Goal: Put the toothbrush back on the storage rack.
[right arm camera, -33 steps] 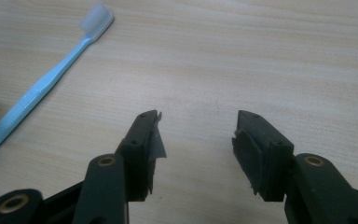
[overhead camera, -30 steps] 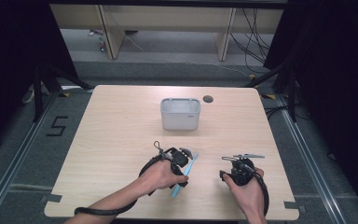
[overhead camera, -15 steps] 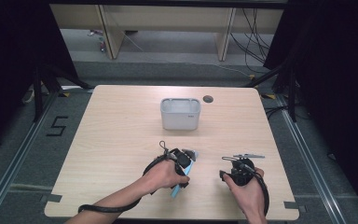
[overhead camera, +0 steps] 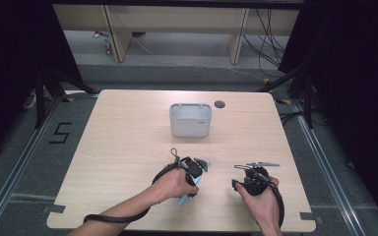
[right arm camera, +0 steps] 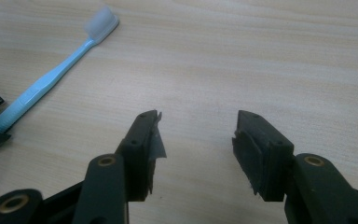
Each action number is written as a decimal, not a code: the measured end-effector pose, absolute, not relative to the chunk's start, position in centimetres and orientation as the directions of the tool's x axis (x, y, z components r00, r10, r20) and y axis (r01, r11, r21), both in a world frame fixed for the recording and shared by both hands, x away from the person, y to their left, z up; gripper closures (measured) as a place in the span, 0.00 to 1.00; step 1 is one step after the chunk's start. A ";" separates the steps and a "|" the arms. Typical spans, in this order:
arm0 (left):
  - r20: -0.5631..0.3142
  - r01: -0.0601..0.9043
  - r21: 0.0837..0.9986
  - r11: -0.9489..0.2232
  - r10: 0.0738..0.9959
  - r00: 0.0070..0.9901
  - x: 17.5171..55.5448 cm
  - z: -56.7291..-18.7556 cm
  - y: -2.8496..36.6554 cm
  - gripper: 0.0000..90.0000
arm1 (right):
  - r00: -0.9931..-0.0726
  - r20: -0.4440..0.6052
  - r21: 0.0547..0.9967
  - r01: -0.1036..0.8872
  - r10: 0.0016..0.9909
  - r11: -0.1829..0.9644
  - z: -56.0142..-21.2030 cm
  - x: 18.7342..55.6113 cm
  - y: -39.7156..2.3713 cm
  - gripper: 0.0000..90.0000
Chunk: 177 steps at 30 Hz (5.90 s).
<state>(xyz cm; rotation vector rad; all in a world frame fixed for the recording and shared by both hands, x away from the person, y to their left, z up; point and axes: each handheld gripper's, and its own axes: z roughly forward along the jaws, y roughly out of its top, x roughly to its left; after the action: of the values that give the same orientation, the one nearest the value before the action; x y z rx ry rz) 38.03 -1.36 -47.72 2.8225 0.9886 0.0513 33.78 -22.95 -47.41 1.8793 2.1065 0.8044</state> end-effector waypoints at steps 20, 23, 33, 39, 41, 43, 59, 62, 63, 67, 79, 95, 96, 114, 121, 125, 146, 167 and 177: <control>-0.008 0.535 0.108 -0.838 0.538 0.843 38.7 -47.7 -0.9 0.86 | -0.191 0.182 0.530 0.845 0.964 0.067 -47.6 33.7 -23.1 0.56; -0.004 0.512 0.091 -0.854 0.514 0.858 38.8 -47.6 -0.8 0.86 | -0.198 0.190 0.533 0.843 0.961 0.068 -47.6 33.7 -23.1 0.56; -0.001 0.479 0.091 -0.873 0.481 0.877 38.8 -47.7 -0.7 0.87 | -0.211 0.158 0.540 0.836 0.965 0.094 -47.9 33.9 -23.3 0.56; -0.002 0.475 0.096 -0.875 0.477 0.879 38.8 -47.7 -0.6 0.87 | -0.218 0.178 0.538 0.838 0.960 0.091 -47.9 33.9 -23.3 0.56; 0.001 0.467 0.092 -0.879 0.469 0.883 38.9 -47.6 -0.5 0.87 | -0.215 0.174 0.536 0.839 0.961 0.091 -47.9 33.8 -23.3 0.56; 0.001 0.469 0.095 -0.878 0.472 0.882 38.8 -47.7 -0.5 0.87 | -0.215 0.173 0.538 0.838 0.961 0.091 -47.9 33.8 -23.3 0.56; -0.002 0.453 0.163 -0.877 0.458 0.889 38.7 -46.5 0.4 0.87 | -0.218 0.187 0.544 0.835 0.958 0.084 -47.8 33.8 -23.1 0.55; 0.002 0.453 0.237 -0.860 0.466 0.885 38.5 -45.8 1.2 0.87 | -0.260 0.182 0.580 0.807 0.948 0.110 -48.1 33.9 -23.3 0.55; 0.002 0.453 0.237 -0.860 0.466 0.885 38.5 -45.8 1.2 0.87 | -0.260 0.182 0.580 0.807 0.948 0.110 -48.1 33.9 -23.3 0.55; 0.001 0.461 0.334 -0.822 0.489 0.872 38.0 -45.0 2.8 0.87 | -0.297 0.266 0.611 0.787 0.917 0.077 -48.2 33.9 -22.9 0.53; -0.004 0.457 0.546 -0.702 0.543 0.840 37.1 -44.1 7.0 0.87 | -0.345 0.351 0.649 0.760 0.871 0.039 -48.2 33.9 -21.5 0.53; -0.039 0.408 0.779 -0.475 0.614 0.789 35.9 -45.0 11.6 0.87 | -0.467 0.395 0.719 0.693 0.791 0.051 -48.2 33.7 -19.0 0.54; -0.043 0.403 0.790 -0.462 0.614 0.788 35.8 -45.1 11.8 0.87 | -0.481 0.371 0.729 0.680 0.795 0.071 -48.1 33.6 -18.9 0.55; -0.089 0.271 0.944 -0.189 0.645 0.759 34.2 -47.0 13.3 0.87 | -0.645 0.289 0.872 0.482 0.708 0.083 -46.3 33.7 -16.2 0.60; -0.113 0.267 0.952 -0.148 0.640 0.760 33.8 -47.7 13.2 0.87 | -0.676 0.279 0.904 0.425 0.682 0.052 -45.7 33.5 -14.9 0.62; -0.120 0.259 0.957 -0.132 0.633 0.764 33.9 -47.9 13.0 0.87 | -0.709 0.253 0.925 0.377 0.659 0.051 -45.0 33.7 -14.4 0.64; -0.109 0.249 0.958 -0.146 0.617 0.779 33.6 -47.8 11.5 0.87 | -0.727 0.250 0.946 0.325 0.640 -0.001 -42.3 35.2 -11.2 0.73; -0.107 0.242 0.960 -0.140 0.613 0.783 33.7 -47.7 10.1 0.87 | -0.715 0.270 0.935 0.355 0.645 0.002 -42.2 35.5 -11.0 0.95; -0.059 0.215 0.962 -0.168 0.641 0.765 34.2 -47.3 10.9 0.60 | -0.717 0.224 0.949 0.314 0.660 0.020 -41.4 35.5 -11.3 0.95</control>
<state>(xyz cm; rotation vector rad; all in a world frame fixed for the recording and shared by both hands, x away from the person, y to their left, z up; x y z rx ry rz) 34.17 10.94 -47.26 1.7362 0.6756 0.4317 35.48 -11.27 -41.38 1.0040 2.0190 1.7532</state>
